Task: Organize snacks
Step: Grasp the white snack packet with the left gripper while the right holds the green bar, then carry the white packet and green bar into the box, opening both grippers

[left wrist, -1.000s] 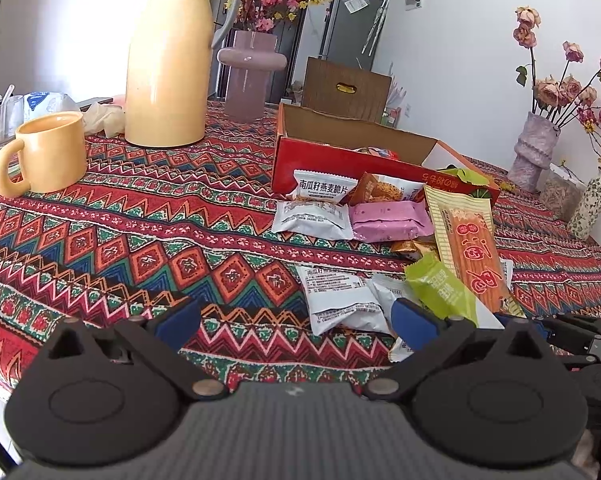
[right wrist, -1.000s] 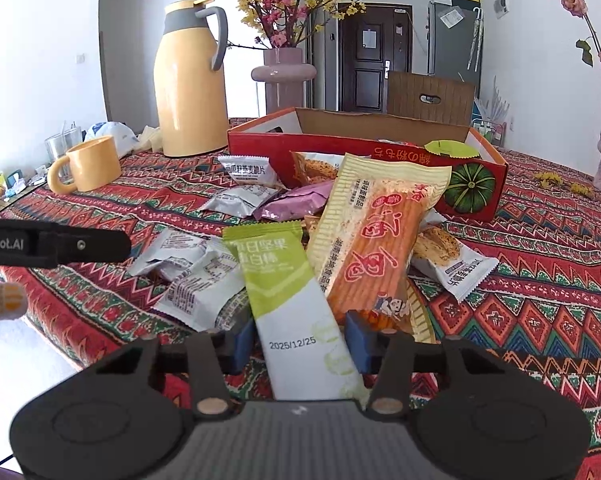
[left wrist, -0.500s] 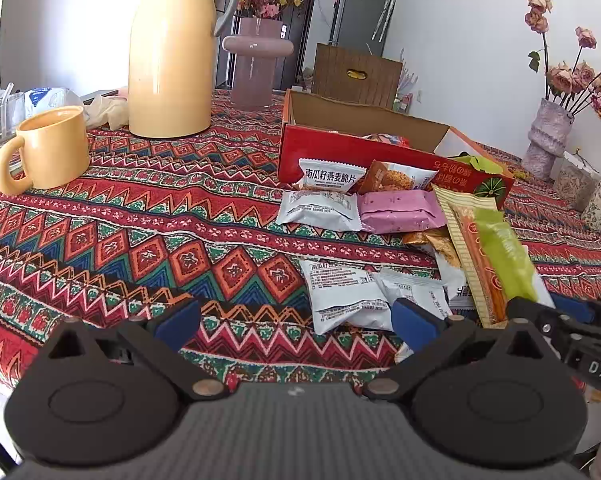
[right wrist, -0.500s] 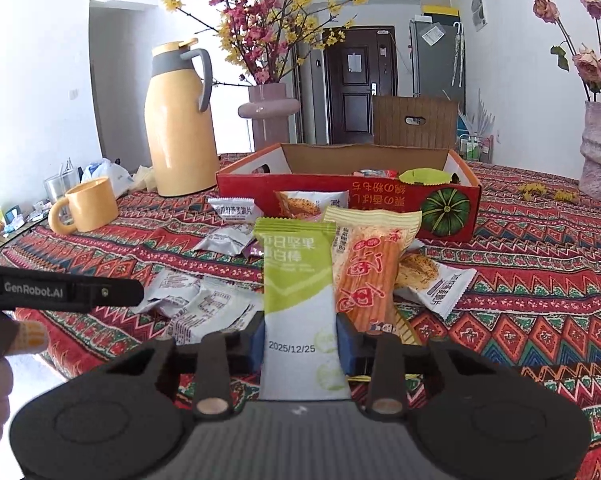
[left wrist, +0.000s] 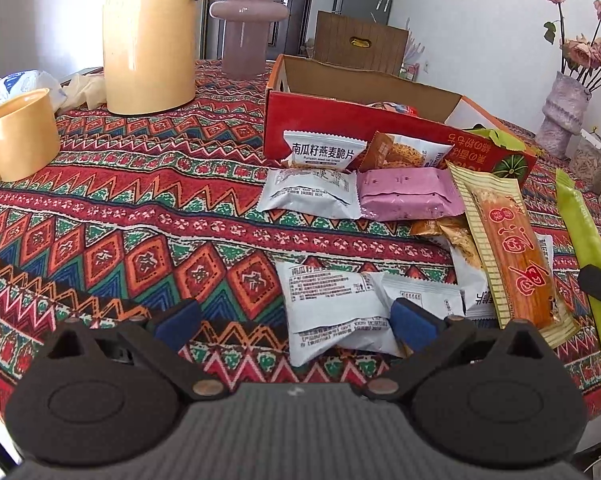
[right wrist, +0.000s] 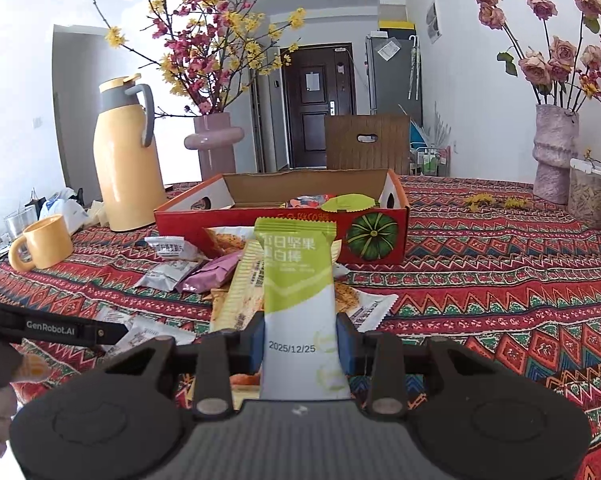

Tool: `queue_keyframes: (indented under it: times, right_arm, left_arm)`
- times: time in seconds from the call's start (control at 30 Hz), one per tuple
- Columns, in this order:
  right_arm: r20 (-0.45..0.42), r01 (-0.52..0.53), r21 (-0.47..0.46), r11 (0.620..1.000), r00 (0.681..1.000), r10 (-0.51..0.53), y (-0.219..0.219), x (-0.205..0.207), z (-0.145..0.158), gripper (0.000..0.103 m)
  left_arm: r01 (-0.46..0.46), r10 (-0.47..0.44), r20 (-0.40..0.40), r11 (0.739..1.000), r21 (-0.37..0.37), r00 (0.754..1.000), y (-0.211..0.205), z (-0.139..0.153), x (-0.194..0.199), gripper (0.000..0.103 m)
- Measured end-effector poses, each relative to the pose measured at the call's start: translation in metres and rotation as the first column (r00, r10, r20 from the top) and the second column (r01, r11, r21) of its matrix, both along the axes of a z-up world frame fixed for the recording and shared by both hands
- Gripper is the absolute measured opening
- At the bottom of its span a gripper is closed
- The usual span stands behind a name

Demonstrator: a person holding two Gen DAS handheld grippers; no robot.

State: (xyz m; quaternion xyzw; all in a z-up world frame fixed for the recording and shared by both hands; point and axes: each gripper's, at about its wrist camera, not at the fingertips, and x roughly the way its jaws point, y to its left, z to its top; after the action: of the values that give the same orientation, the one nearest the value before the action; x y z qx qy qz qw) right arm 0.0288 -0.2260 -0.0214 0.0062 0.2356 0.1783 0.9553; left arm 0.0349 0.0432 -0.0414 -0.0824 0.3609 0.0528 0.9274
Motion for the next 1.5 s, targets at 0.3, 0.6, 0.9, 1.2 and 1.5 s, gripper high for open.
queue_keyframes:
  times: [0.3, 0.6, 0.9, 1.2, 1.5]
  right_arm:
    - [-0.027, 0.001, 0.023, 1.000, 1.000, 0.000, -0.007, 0.015, -0.009, 0.035]
    - [-0.038, -0.015, 0.032, 0.999, 0.999, 0.017, -0.009, 0.020, -0.012, 0.035]
    - [-0.033, -0.021, 0.028, 0.999, 0.999, 0.022, -0.009, 0.021, -0.009, 0.035]
    - [-0.026, -0.023, 0.032, 0.999, 0.999, 0.024, -0.006, 0.026, -0.003, 0.035]
    - [-0.021, -0.024, 0.041, 0.999, 0.999, 0.025, -0.005, 0.035, 0.001, 0.035]
  left_arm:
    - [0.000, 0.000, 0.002, 1.000, 0.030, 1.000, -0.009, 0.002, 0.010, 0.080]
    - [-0.011, 0.010, 0.005, 0.999, 0.040, 1.000, -0.009, 0.004, 0.008, 0.061]
    - [0.003, -0.004, 0.019, 0.999, 0.045, 1.000, -0.010, 0.006, 0.008, 0.052]
    - [0.013, -0.015, 0.043, 0.999, 0.041, 0.999, -0.007, 0.014, 0.009, 0.046]
    - [0.020, -0.023, 0.074, 0.999, 0.032, 0.997, -0.004, 0.024, 0.012, 0.044]
